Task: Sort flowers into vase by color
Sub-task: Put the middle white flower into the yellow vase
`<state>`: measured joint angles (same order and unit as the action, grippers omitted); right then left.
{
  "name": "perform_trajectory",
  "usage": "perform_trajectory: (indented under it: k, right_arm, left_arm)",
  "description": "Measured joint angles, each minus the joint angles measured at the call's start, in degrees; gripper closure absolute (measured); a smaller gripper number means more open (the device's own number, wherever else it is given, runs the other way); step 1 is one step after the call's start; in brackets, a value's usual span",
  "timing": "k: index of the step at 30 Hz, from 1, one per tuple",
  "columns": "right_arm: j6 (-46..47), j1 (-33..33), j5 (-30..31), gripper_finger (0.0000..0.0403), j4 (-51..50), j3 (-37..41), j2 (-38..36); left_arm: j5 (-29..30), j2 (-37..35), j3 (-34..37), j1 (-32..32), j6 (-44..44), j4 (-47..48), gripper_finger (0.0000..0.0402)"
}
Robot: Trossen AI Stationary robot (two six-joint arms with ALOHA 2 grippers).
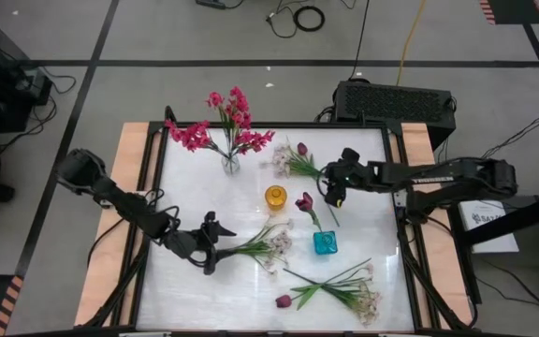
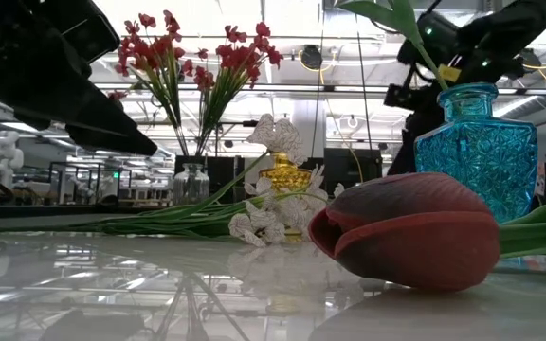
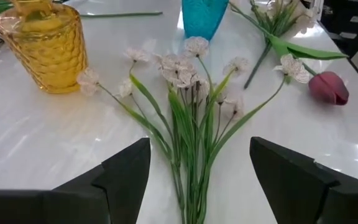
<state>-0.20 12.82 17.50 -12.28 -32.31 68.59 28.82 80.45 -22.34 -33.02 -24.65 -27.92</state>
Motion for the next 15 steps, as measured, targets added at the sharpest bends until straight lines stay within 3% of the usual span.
perform_trajectory:
  k: [6,15]
  right_arm:
    - [-2.0,2.9,-4.2,0.02,1.1,0.0,3.5]
    - [-2.2,4.0,-4.5,0.0237,0.9,0.0,6.7]
  left_arm:
    - [-0.1,4.0,-5.2,-1.1,4.3,3.4,0.0121]
    - [2.0,15.4,-17.9,-1.2,5.5,20.0,0.0121]
